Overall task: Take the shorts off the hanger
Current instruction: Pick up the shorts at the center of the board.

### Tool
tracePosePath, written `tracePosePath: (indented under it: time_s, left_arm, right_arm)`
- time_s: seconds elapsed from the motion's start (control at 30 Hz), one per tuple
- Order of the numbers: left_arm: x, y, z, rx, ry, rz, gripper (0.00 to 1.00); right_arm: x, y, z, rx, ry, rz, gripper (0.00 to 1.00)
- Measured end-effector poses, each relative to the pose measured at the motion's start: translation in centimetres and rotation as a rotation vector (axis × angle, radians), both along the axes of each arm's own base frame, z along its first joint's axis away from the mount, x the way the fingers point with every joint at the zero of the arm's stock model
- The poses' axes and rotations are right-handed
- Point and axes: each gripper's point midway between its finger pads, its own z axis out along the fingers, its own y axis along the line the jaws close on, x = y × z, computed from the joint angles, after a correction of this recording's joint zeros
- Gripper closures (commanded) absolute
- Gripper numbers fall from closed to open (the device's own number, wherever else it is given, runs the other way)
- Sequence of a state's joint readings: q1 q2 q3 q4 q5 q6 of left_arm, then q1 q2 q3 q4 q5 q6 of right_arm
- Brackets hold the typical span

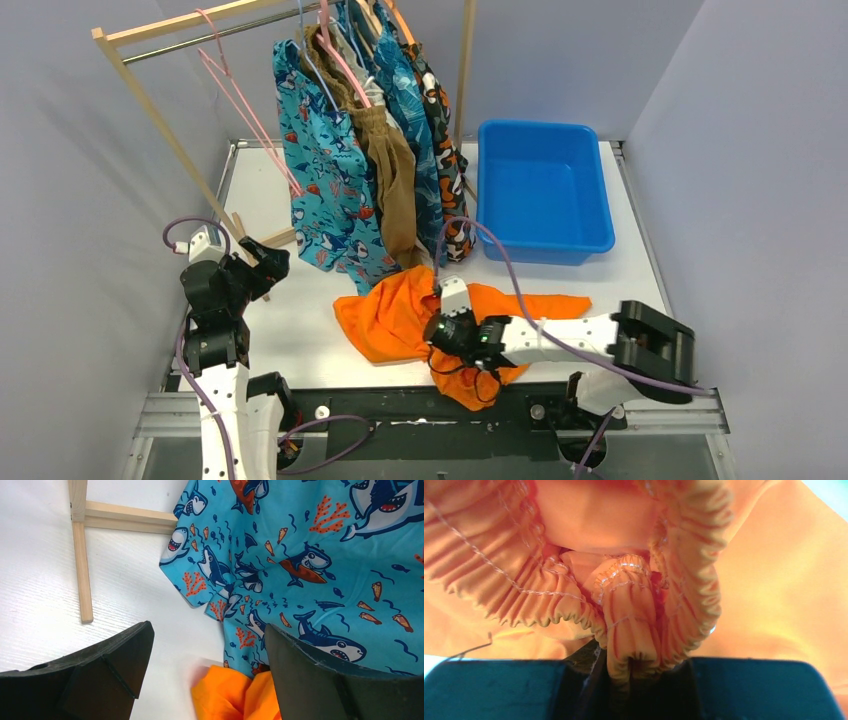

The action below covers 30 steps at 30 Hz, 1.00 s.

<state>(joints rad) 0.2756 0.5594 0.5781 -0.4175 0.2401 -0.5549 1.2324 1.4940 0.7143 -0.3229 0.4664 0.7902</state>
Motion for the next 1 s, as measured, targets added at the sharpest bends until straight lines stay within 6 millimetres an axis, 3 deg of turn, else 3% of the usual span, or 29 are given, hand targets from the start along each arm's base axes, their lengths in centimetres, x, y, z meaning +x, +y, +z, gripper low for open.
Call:
tracePosePath:
  time_s: [0.07,0.13,0.33,0.47,0.67,0.9,1.0]
  left_arm:
    - [0.0,0.0,0.0,0.000,-0.002,0.000,0.18]
    - [0.0,0.0,0.1,0.000,-0.003,-0.001,0.18]
    - [0.0,-0.1,0.1,0.000,-0.005,-0.003,0.18]
    - [0.0,-0.1,0.2,0.000,-0.007,-0.004,0.18]
    - [0.0,-0.1,0.1,0.000,-0.006,-0.005,0.18]
    - [0.0,-0.1,0.1,-0.001,-0.005,-0.006,0.18]
    - [0.0,-0.2,0.1,-0.002,-0.004,-0.008,0.18]
  right_arm:
    - [0.1,-1.4,1.3,-0.001,-0.032,-0.003,1.00]
    - [0.4,-2.4,4.0,0.053,-0.097,-0.012,1.00]
    - [2.0,-5.6,16.3,0.418,-0.371,-0.110,1.00]
    - [3.4,-9.9,21.8,0.491,-0.512,-0.231,1.00]
    - [5.5,-14.1,26.7,0.391,-0.633,-0.375,1.00]
    - [7.9,-15.9,31.0,0.215,-0.705,-0.422,1.00]
    - [10.3,-16.8,33.6,0.172,-0.717,-0.457,1.00]
